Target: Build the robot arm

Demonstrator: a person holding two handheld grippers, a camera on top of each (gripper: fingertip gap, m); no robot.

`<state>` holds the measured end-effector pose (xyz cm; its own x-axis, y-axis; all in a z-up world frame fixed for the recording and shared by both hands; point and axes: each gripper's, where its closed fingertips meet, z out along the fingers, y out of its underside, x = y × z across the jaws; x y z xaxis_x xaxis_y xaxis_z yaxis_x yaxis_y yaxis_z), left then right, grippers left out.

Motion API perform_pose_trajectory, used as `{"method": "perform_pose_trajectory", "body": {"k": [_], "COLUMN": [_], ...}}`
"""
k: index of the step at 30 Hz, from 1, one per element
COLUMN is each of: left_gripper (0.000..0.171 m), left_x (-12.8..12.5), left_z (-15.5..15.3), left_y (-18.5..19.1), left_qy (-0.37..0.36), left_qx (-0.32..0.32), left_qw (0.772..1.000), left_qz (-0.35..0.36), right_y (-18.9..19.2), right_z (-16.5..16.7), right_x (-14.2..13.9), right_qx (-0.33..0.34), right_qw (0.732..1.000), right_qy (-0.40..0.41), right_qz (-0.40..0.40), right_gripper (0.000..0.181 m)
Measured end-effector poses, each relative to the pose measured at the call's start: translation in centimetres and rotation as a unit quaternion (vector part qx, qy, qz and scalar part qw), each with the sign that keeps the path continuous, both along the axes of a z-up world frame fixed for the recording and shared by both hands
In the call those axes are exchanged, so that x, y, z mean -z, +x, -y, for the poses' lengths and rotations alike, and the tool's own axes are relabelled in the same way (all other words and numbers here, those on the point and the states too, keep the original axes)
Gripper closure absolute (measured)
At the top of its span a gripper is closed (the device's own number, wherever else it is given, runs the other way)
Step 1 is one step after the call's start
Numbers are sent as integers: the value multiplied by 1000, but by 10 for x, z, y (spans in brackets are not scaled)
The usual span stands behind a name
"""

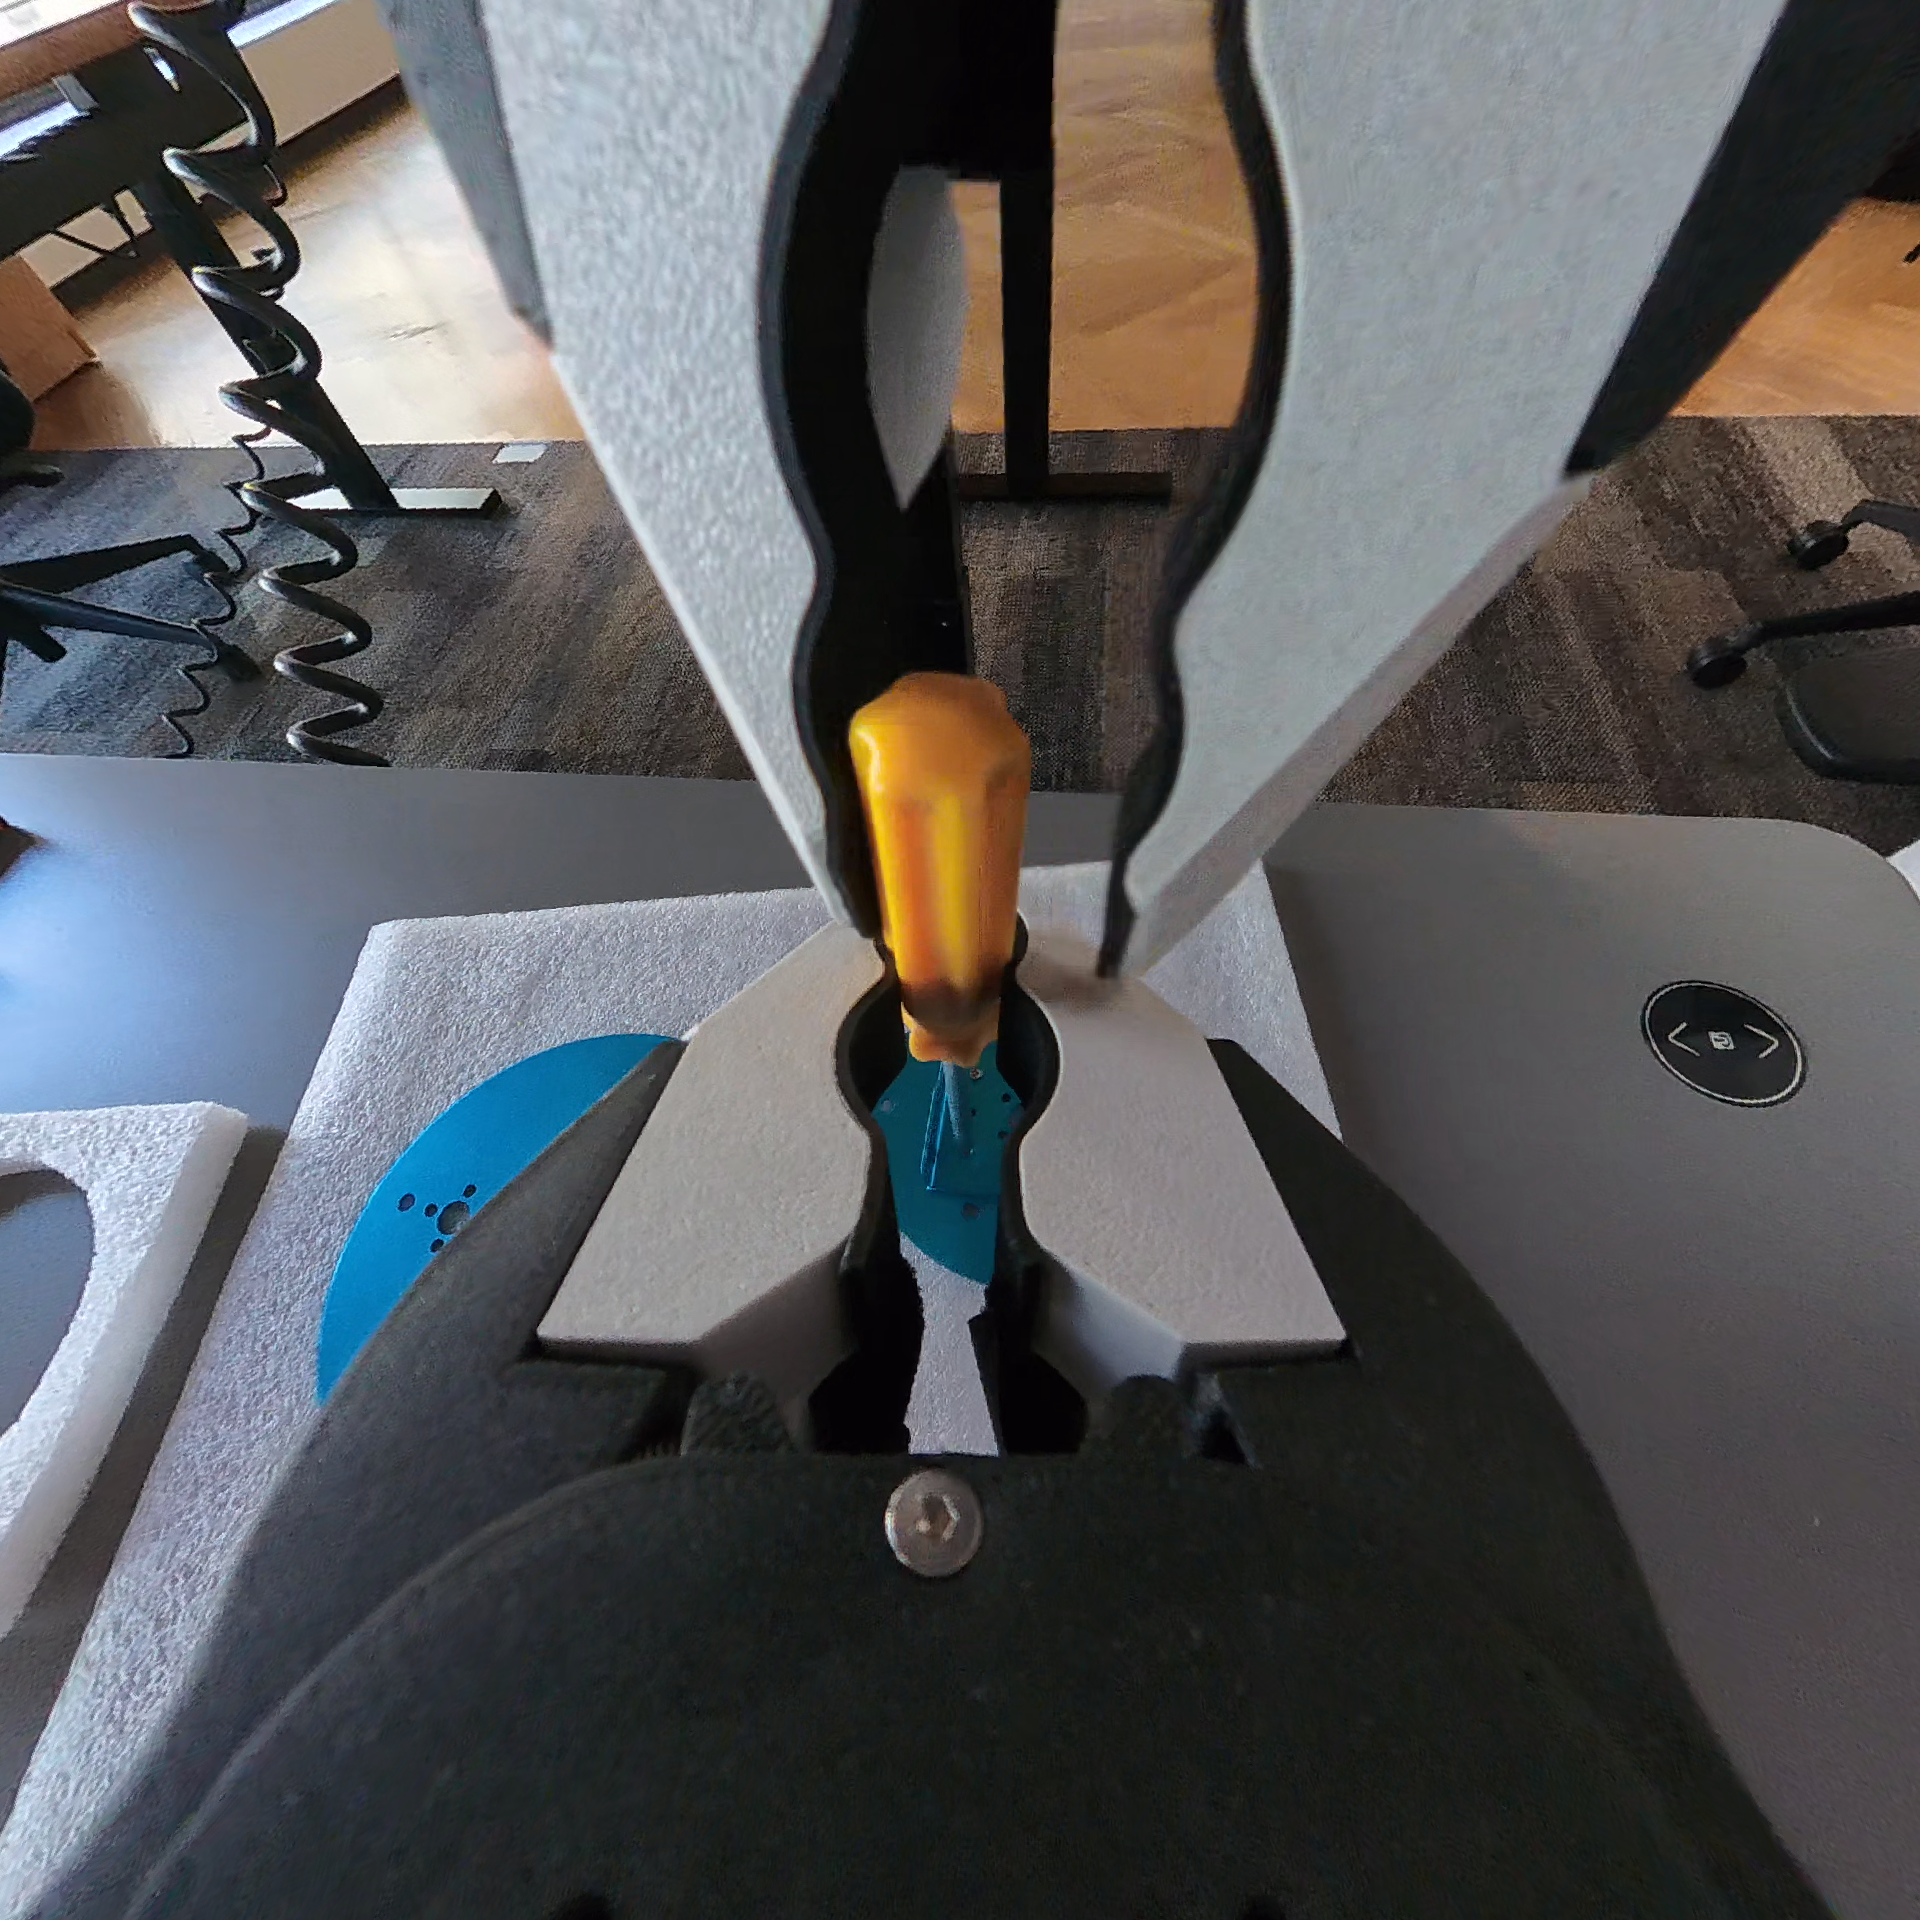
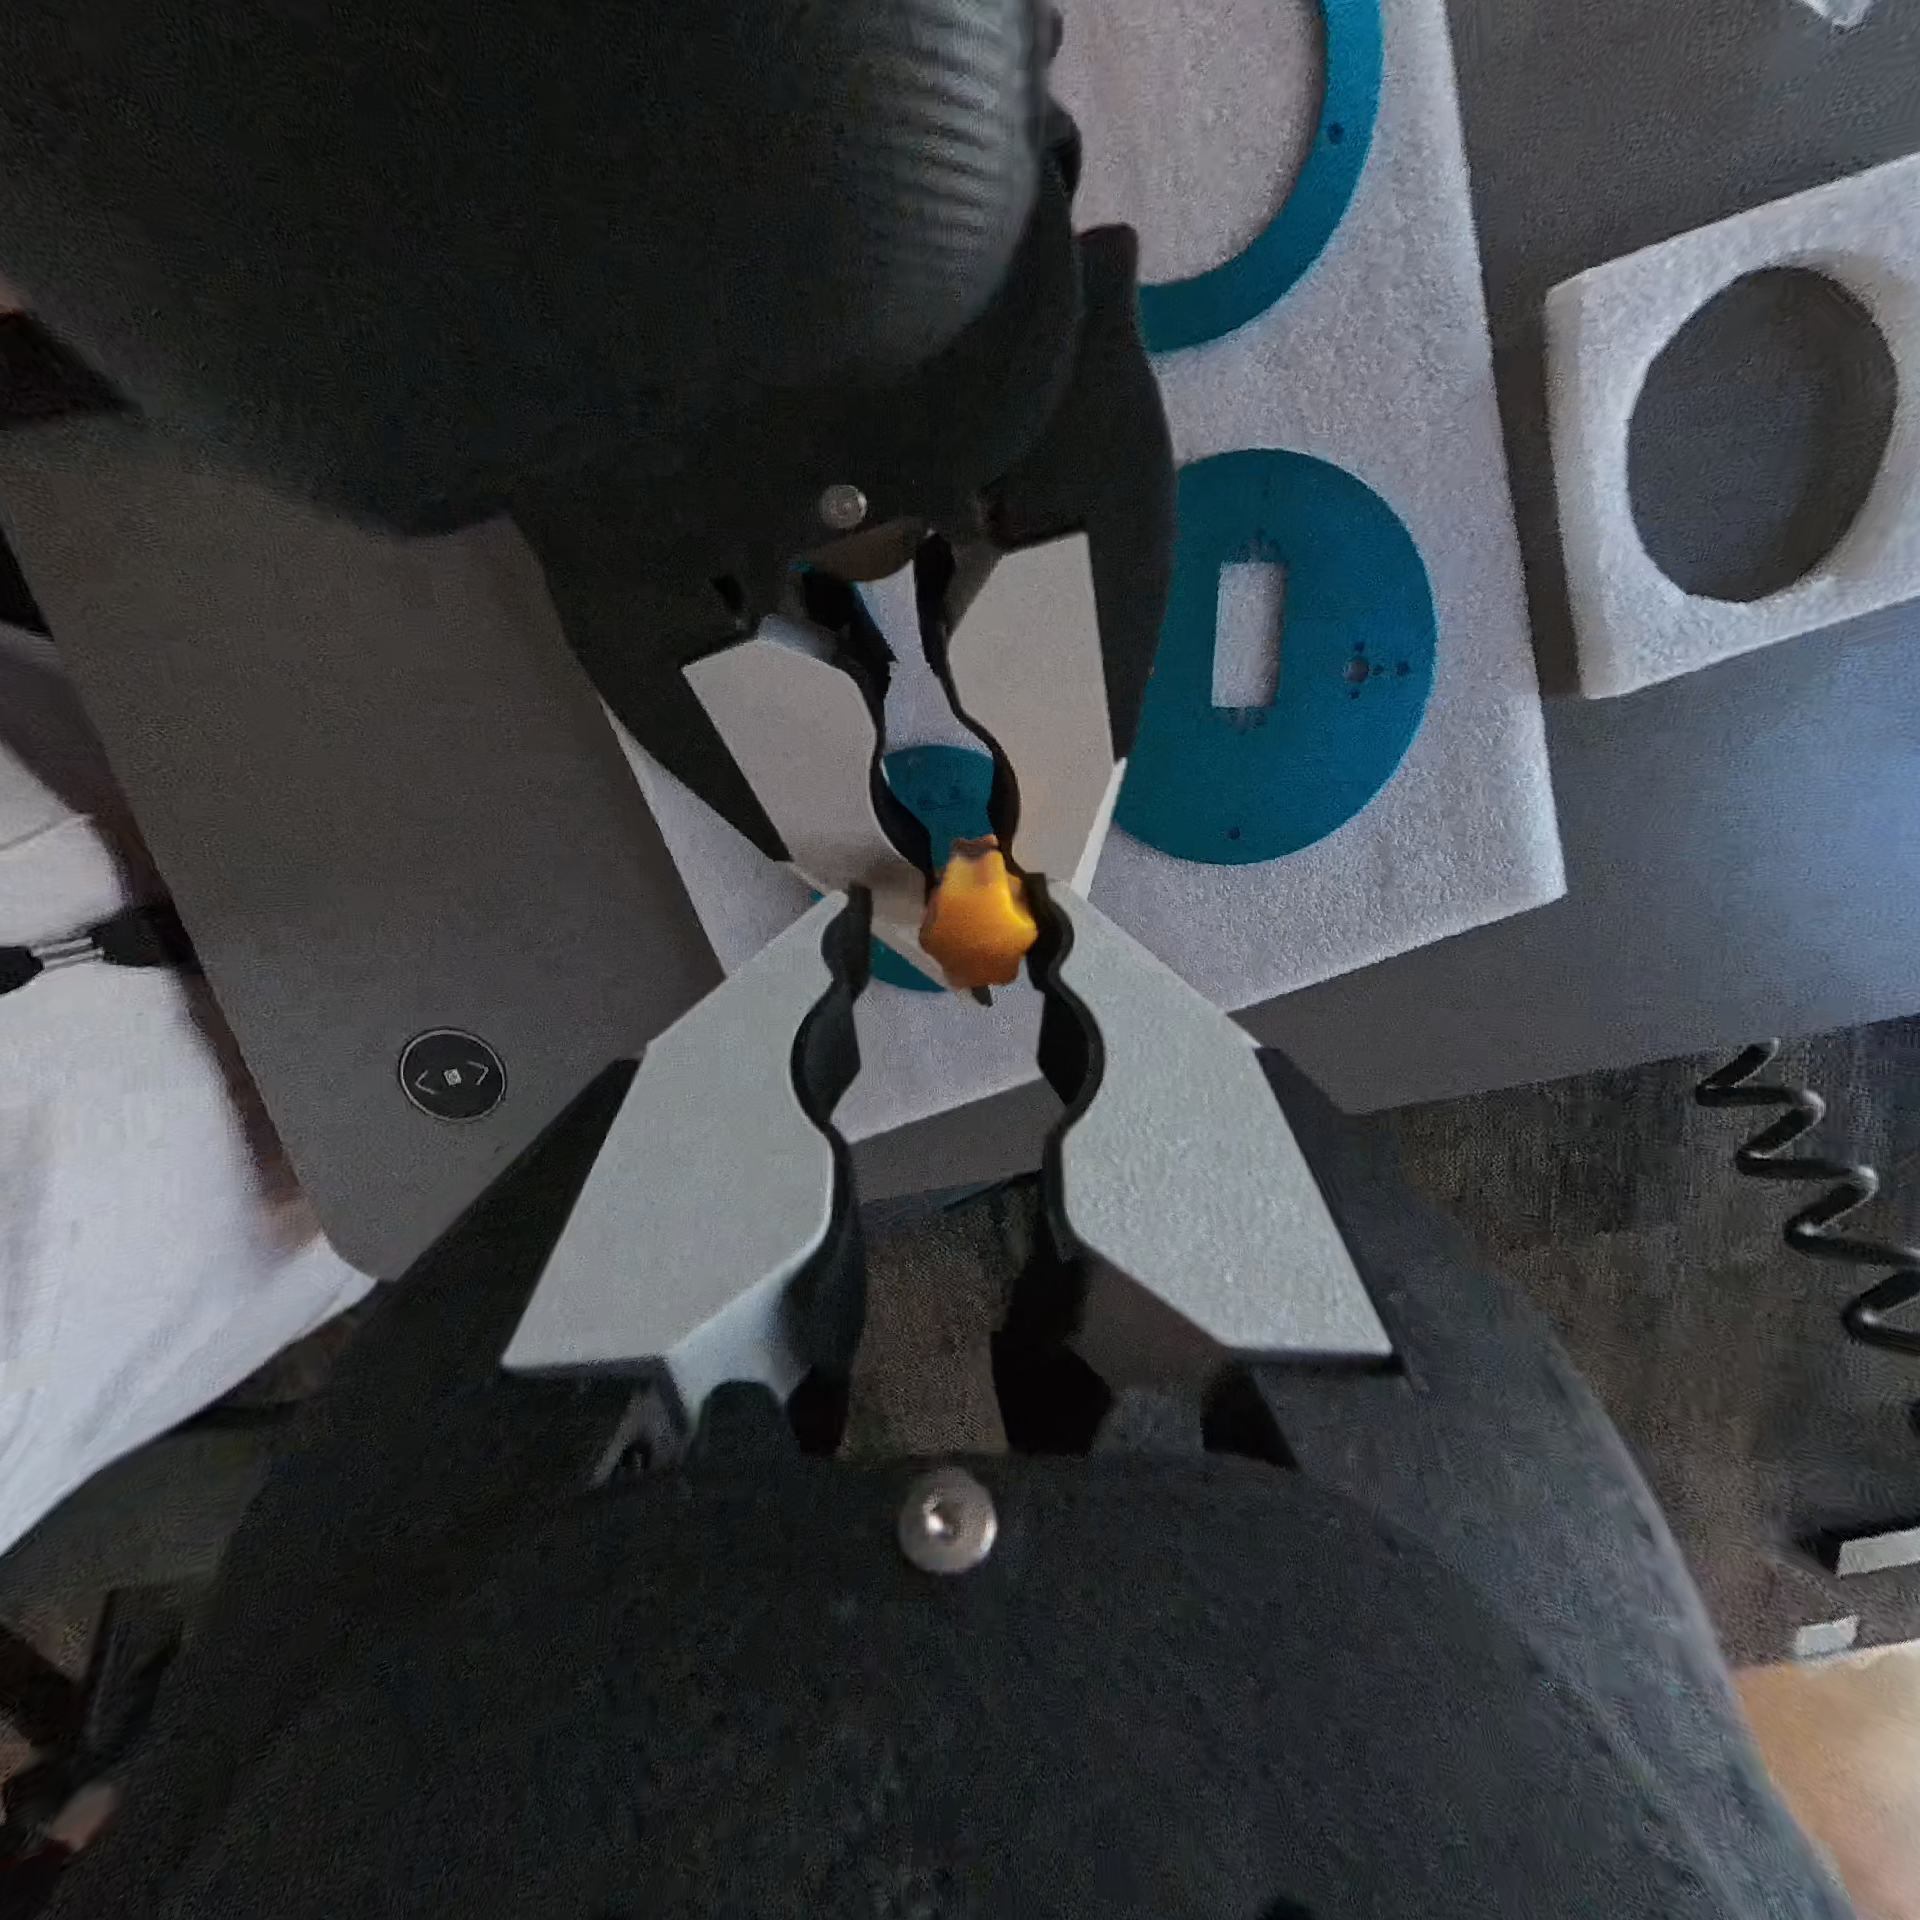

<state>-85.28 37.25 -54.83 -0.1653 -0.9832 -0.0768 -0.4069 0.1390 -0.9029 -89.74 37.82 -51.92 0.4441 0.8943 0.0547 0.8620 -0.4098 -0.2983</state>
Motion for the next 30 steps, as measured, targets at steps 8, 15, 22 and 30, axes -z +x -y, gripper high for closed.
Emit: {"method": "perform_pose_trajectory", "body": {"k": [8, 15, 22, 30], "left_gripper": [162, 162, 162, 162], "left_x": [0, 0, 0, 0], "left_z": [-3, -1, 2, 3], "left_y": [-2, 0, -2, 1], "left_qy": [-4, 1, 6, 6], "left_qx": [-9, -4, 8, 13], "left_qw": [1000, 1000, 1000, 1000], "left_qz": [-2, -1, 0, 0], "right_y": [7, 10, 14, 7], "right_z": [-4, -1, 0, 1], "right_x": [2, 2, 7, 5], "right_qx": [54, 56, -51, -81], "right_qw": [998, 998, 996, 996], "right_qy": [-4, 21, 15, 27], "right_qz": [26, 25, 71, 33], "right_gripper": [165, 163, 174, 155]}}
